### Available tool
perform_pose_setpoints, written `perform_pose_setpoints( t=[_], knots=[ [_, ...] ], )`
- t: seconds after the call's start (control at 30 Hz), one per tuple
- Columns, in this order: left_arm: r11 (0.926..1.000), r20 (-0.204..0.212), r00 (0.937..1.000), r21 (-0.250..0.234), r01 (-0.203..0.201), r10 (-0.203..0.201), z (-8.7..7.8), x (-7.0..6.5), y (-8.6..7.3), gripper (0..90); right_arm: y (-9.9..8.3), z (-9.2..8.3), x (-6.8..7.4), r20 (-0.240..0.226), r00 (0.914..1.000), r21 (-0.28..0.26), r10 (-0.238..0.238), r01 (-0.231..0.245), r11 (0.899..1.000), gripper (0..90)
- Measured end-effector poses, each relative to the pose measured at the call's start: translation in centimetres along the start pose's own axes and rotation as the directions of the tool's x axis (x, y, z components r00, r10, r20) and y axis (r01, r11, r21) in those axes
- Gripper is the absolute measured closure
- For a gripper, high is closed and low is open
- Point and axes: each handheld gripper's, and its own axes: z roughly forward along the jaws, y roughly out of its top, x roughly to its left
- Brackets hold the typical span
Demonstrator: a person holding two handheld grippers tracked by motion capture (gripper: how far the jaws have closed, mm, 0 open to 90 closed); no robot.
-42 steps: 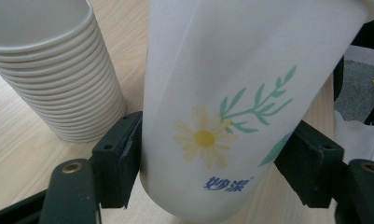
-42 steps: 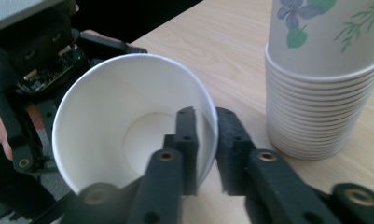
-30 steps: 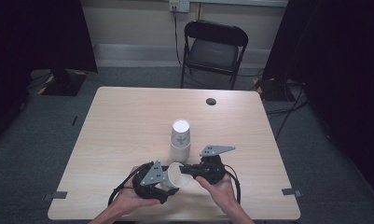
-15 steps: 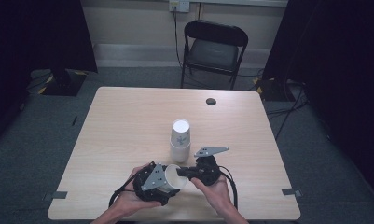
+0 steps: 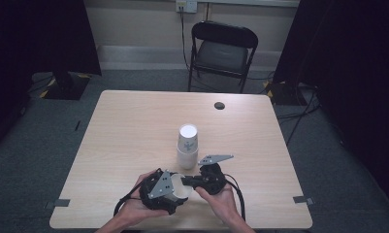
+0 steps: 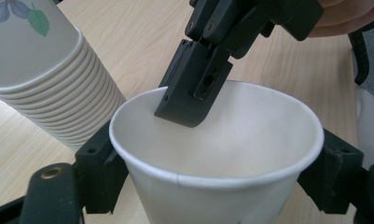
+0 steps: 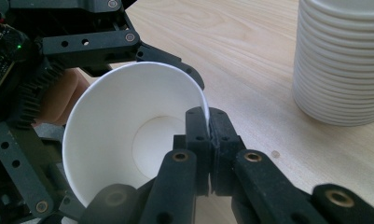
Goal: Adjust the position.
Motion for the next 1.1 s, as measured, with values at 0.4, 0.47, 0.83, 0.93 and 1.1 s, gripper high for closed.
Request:
perform_pose_setpoints(
  t=[0.4,0.47,0.83,0.93,1.1],
  knots=[
    [0.9992,0.011,0.9994,-0.021,0.033,-0.033,-0.1,0.2,-0.1,24.8,0.0,0.0,0.0,0.018,0.9998,-0.004,-0.011,0.011,1.000,85.8],
    [0.9992,0.010,0.9995,-0.025,0.031,-0.031,-0.2,0.2,0.0,26.7,0.0,-0.1,-0.1,0.018,0.9998,-0.008,-0.011,0.011,1.000,84.2],
    [0.9980,-0.003,0.9987,-0.036,0.051,-0.051,-0.5,0.5,-0.2,28.3,0.0,-0.4,0.0,0.027,0.9992,-0.035,-0.029,0.030,0.999,64.7],
    [0.9967,-0.001,0.9978,-0.046,0.067,-0.067,-0.5,0.7,-0.2,28.3,0.1,-0.6,0.1,0.028,0.9990,-0.039,-0.034,0.035,0.999,56.4],
    [0.9907,0.003,0.9929,-0.066,0.119,-0.119,-0.9,1.2,-0.5,28.3,0.3,-0.9,0.2,0.021,0.9987,-0.071,-0.048,0.049,0.996,50.7]
  ],
)
